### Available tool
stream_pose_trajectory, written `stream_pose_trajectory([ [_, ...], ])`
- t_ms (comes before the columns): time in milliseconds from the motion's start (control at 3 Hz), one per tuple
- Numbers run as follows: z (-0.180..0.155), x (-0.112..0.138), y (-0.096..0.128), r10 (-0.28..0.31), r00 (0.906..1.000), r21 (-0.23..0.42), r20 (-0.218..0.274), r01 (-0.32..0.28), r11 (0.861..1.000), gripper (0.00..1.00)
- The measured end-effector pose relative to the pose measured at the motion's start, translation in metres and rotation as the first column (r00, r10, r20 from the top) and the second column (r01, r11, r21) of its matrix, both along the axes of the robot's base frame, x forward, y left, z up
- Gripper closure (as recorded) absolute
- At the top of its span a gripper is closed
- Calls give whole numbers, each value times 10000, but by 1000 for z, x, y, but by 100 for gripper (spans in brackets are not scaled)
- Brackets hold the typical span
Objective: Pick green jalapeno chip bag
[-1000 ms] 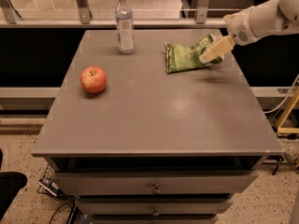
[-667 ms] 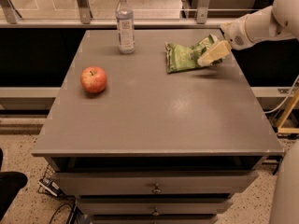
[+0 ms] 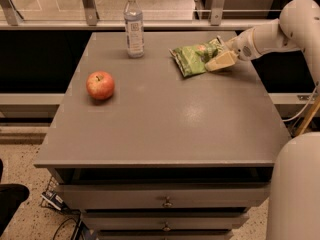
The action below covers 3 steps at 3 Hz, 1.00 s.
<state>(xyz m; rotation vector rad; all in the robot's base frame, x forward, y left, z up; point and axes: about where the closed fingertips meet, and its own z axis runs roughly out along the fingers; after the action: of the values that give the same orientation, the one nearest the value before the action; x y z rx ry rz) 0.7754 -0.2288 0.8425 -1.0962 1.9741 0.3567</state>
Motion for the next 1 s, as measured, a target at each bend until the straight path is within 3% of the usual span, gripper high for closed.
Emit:
stream_pose_trajectory([
  [667, -7, 4, 5, 150, 9998, 364, -143, -145, 9992, 85],
  [1000, -6, 4, 5, 150, 9998, 364, -143, -145, 9992, 100],
])
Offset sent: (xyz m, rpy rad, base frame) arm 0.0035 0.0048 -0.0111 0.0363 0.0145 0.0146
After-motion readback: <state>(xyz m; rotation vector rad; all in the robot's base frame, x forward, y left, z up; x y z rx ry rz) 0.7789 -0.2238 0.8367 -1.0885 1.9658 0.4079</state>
